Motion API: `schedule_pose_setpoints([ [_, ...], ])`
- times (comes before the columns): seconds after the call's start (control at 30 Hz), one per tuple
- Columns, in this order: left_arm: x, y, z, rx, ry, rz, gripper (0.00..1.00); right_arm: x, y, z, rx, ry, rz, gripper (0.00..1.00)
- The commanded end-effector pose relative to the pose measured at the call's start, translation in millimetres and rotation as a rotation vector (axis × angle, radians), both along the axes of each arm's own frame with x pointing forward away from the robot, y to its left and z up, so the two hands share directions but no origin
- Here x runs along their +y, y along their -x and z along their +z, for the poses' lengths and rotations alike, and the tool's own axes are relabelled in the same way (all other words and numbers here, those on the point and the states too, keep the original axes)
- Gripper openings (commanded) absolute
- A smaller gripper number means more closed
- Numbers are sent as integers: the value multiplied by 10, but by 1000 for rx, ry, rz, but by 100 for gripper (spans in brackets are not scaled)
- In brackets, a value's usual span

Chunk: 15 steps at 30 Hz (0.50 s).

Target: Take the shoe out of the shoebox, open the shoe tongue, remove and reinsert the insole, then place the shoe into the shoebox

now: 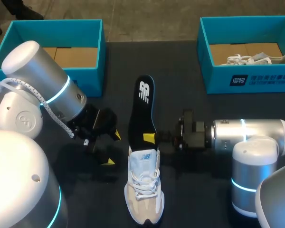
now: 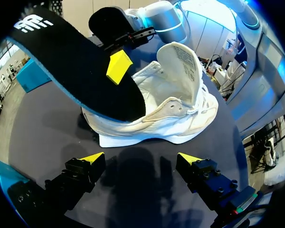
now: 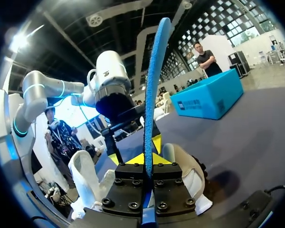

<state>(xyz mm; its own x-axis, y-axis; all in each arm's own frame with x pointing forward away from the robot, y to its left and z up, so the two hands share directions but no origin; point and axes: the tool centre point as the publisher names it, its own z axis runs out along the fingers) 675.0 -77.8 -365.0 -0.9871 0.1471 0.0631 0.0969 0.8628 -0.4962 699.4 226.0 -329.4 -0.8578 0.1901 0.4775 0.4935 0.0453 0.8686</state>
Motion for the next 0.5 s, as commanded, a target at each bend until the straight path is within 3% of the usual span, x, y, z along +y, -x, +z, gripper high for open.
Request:
schedule_pose_setpoints([
  [0.03, -5, 8, -7, -2, -2, 2, 100, 16, 19, 0, 23, 21, 5, 0],
  [0.5, -5, 8, -7, -2, -2, 2, 100, 41, 141, -155, 75, 22, 26, 0],
])
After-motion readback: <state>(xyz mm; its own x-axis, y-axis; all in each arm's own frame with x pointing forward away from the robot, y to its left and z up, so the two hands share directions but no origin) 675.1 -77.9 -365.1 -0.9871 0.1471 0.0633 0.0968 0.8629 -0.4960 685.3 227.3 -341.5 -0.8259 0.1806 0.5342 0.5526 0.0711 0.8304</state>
